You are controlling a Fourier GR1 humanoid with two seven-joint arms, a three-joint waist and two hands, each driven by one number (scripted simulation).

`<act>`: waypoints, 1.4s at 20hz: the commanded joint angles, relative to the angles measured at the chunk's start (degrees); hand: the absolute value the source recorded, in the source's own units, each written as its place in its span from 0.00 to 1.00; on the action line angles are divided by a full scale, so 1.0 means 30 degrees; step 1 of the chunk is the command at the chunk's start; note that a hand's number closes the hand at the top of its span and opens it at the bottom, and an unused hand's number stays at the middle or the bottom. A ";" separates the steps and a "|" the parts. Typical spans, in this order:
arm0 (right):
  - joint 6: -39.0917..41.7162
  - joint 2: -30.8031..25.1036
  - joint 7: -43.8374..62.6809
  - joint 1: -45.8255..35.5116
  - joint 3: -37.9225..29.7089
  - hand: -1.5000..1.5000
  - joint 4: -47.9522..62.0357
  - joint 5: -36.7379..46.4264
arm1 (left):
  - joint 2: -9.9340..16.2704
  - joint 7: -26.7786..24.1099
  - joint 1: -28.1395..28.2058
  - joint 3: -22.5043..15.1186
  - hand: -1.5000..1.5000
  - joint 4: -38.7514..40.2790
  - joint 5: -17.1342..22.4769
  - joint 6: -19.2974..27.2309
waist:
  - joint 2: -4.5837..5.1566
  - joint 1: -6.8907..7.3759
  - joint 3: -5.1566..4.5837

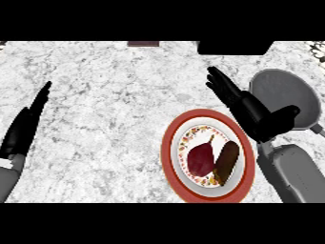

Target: Pick the pear from the plate and place it in the pan

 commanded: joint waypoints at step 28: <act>-0.1920 -1.0524 0.4626 1.2474 -0.7635 0.00 -1.2607 0.2079 | -0.4059 -0.1742 -0.0905 0.2859 0.50 -0.1480 0.3485 -0.0272 | 0.0539 -0.0001 0.0561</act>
